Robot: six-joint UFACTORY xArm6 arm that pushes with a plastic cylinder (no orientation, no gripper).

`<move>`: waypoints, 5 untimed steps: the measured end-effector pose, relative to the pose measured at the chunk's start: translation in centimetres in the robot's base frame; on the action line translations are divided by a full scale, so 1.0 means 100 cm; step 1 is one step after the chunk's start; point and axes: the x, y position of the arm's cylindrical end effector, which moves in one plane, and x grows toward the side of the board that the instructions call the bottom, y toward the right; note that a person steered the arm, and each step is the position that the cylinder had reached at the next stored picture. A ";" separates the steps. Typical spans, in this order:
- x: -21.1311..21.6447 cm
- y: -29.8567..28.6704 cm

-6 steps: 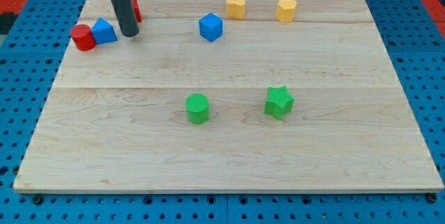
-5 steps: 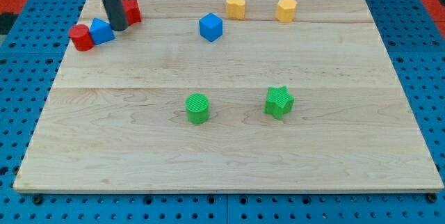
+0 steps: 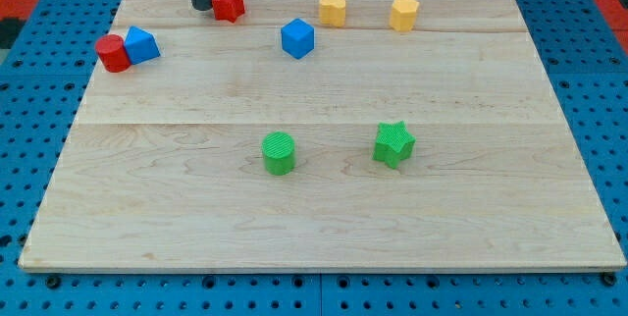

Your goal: Move the red star into the blue cube

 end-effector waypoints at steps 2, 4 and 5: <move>-0.018 0.033; -0.033 0.082; -0.024 0.081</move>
